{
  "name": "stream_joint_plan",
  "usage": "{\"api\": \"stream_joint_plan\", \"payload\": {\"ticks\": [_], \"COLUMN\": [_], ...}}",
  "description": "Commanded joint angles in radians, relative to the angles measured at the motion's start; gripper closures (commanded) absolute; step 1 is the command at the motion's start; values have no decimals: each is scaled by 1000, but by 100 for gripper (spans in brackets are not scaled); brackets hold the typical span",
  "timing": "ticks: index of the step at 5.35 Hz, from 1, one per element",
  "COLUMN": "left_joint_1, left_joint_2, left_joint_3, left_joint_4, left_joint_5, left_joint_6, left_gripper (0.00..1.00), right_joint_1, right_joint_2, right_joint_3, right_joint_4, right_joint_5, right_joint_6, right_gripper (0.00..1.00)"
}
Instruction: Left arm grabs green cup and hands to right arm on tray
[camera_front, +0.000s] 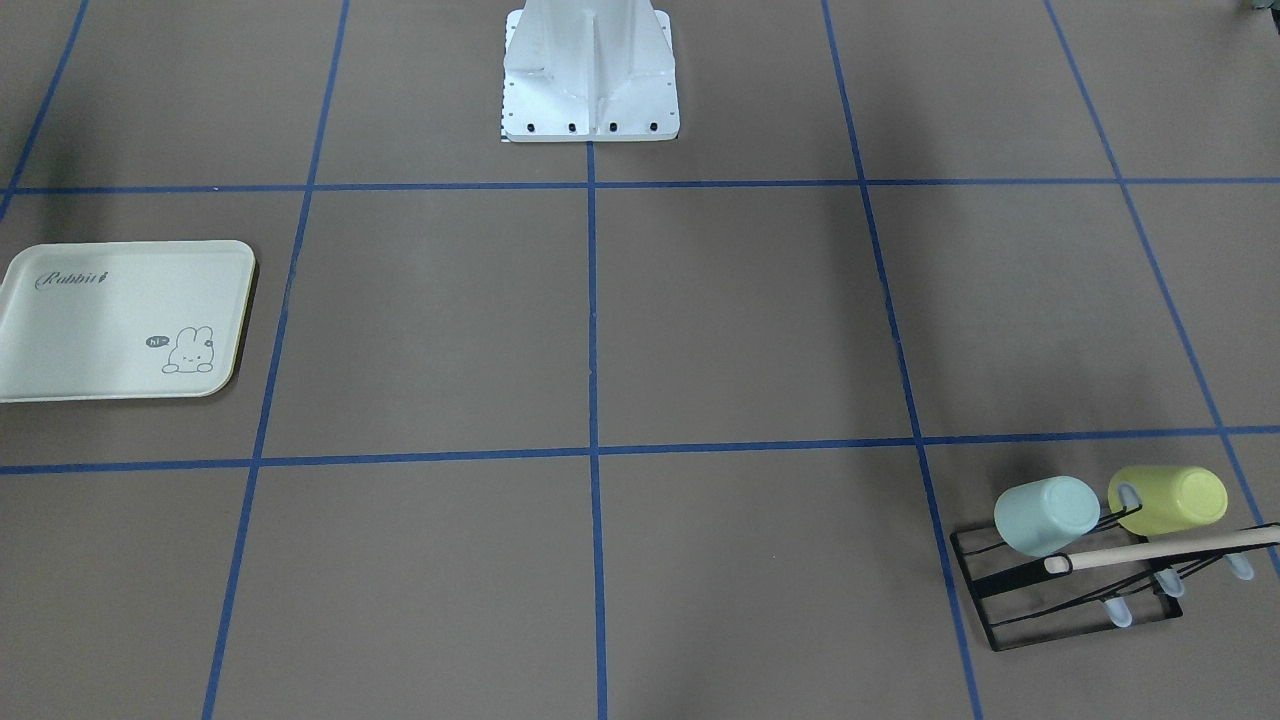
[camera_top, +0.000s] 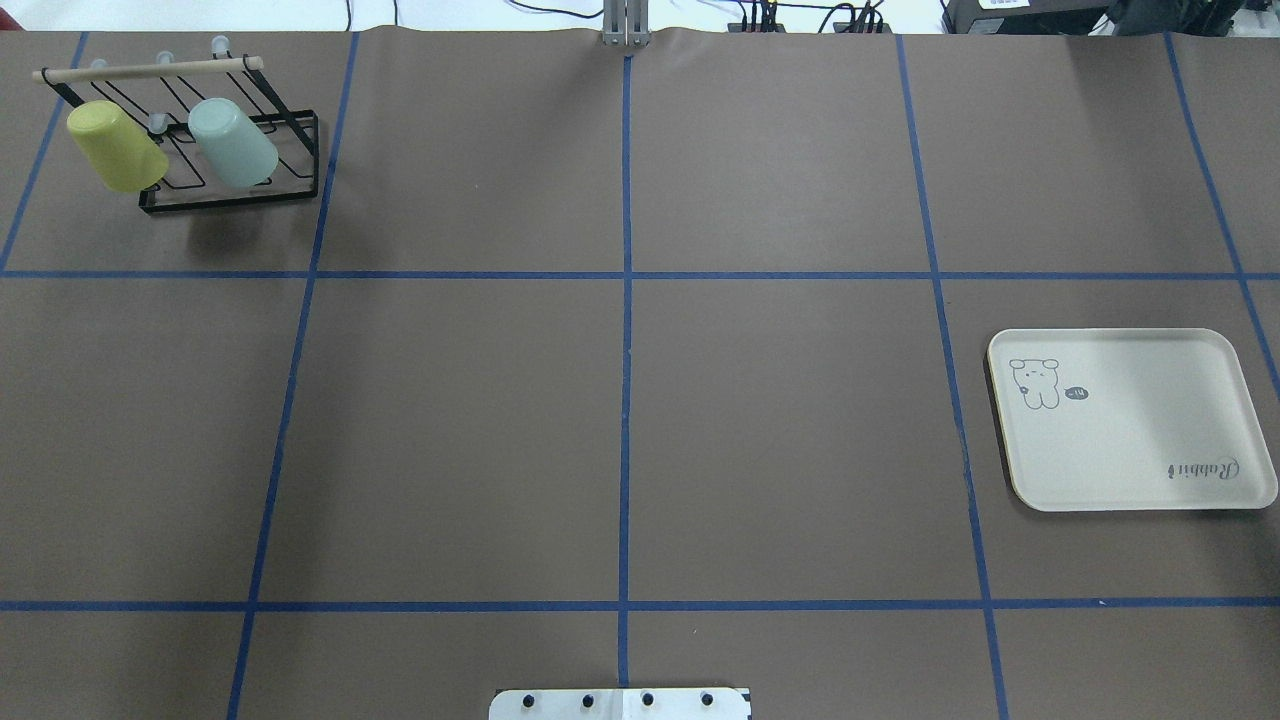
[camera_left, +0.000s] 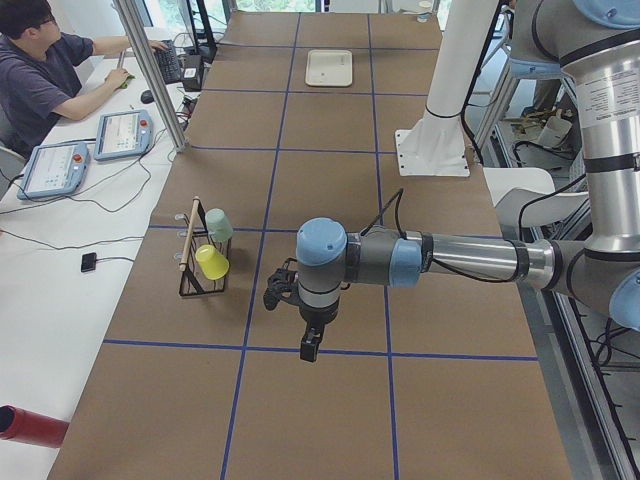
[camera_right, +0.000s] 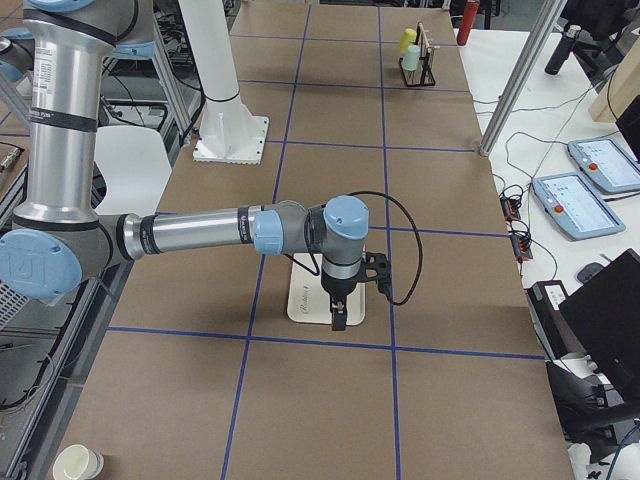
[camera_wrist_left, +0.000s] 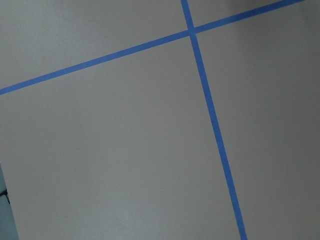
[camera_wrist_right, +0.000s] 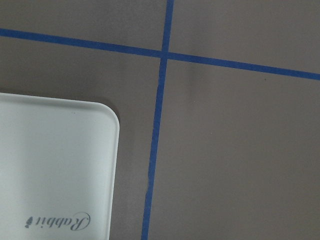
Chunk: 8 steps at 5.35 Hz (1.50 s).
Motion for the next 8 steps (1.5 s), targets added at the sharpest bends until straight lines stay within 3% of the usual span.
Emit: {"api": "stream_joint_plan", "payload": {"ticks": [1,3,4,5,7,8], "left_joint_1": [2,5,5,5,8,10], "left_joint_2": [1,-16,-72,-117,-196,-227], "left_joint_3": [-5,-5,-3,0,27,49], "left_joint_4": [2,0,0,-44,-121,-123], "left_joint_5": [0,7,-3,-3,-20,-89], "left_joint_6": [-5,-11,-12,-9,-12,-8], "left_gripper": [0,0,0,0,0,0], "right_joint_1": [0,0,-2,-2,-21,-29], "right_joint_2": [0,2,11,12,34,50], "right_joint_3": [2,11,16,28,22,25], "right_joint_4": [0,2,2,43,210,213], "right_joint_5": [0,7,62,104,102,119], "right_joint_6": [0,-1,-1,-3,-4,3], "right_gripper": [0,0,0,0,0,0]}}
